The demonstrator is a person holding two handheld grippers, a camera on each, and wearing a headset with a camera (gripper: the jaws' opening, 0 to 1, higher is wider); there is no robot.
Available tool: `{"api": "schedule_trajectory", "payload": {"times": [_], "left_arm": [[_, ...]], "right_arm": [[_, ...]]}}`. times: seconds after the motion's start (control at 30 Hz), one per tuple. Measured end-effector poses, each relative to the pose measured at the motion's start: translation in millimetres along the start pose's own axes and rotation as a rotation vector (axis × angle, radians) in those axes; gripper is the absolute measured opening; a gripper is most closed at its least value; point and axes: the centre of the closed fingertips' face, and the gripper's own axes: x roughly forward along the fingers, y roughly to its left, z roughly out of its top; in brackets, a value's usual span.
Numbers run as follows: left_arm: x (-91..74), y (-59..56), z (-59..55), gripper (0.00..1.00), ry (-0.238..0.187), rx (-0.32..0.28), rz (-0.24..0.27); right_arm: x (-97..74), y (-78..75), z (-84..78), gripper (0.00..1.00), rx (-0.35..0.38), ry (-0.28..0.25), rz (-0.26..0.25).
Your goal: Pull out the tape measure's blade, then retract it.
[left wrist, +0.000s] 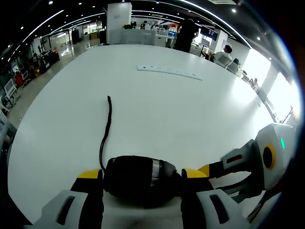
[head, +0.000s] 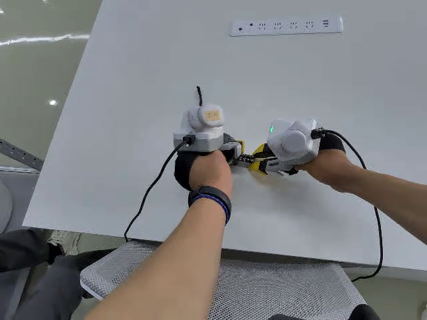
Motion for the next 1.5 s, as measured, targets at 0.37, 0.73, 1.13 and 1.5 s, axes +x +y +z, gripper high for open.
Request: {"api": "schedule_trajectory", "payload": {"times": [0.37, 0.73, 1.13, 1.5], "left_arm": [[0.5, -1.8, 1.7, 0.61, -0.007, 0.017, 0.012], [-0.1, 5.2, 3.7, 0.61, -0.016, -0.008, 0.026], [2.6, 8.3, 6.6, 0.60, -0.020, 0.002, 0.016], [0.9, 9.1, 6.0, 0.60, -0.028, -0.003, 0.013]], "right_arm": [[3.4, 0.0, 2.4, 0.13, -0.012, 0.010, 0.004], [10.9, 0.5, 12.2, 0.13, -0.024, 0.003, 0.015], [12.9, 5.4, 21.5, 0.12, -0.058, 0.016, 0.042], [15.7, 7.9, 25.2, 0.12, -0.057, 0.021, 0.044]]}}
